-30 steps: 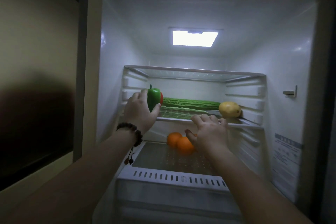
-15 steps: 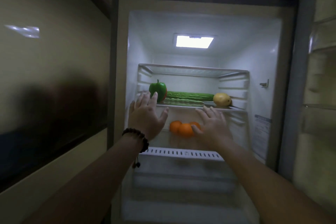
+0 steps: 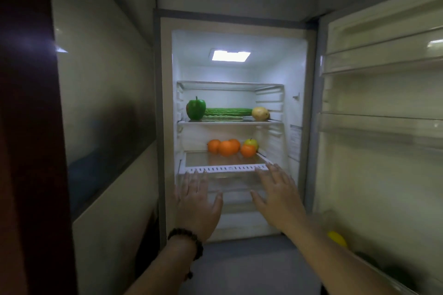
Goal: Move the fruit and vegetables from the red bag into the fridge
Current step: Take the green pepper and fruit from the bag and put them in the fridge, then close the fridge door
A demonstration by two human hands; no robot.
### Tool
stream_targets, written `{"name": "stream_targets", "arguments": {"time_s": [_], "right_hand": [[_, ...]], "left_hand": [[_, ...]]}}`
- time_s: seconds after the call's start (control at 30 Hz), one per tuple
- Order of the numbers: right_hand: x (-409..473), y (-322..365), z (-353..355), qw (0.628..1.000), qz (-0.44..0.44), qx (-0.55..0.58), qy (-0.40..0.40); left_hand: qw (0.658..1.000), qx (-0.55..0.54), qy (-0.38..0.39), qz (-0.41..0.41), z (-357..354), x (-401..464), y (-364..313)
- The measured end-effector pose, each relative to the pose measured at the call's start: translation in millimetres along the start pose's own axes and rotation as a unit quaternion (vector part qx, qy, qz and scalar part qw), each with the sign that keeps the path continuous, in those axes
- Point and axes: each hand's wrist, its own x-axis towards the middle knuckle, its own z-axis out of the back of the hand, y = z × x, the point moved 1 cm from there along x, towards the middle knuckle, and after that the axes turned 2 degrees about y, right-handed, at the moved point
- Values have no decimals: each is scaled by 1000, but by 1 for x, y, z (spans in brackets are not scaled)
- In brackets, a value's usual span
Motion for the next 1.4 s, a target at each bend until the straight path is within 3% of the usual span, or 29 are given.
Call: {"name": "stream_targets", "arguments": {"time_s": [0.17,0.47,0.8,0.93,1.13,1.4], "right_hand": [[-52,-13,27,1000,-17,-12,9],[-145,-61,84,999,-35,-6,21],[-284,-169,150,998,27,-37,-42],[-317,-200,165,996,12,-52,-65],[-350,-209,146,997,-41,-67,16],[-349,-179,139,995,-76,-66,-14]], "left_hand": [[999,11,34,-4,13,-40,-22],[999,26,17,-6,22,-119,-100],[999,8,52,-5,-3,-234,-221],[999,-2,50,-15,-4,-261,-253],[998,16,60,-6,3,-287,-259],[997,45,54,20,32,-314,-227]]}}
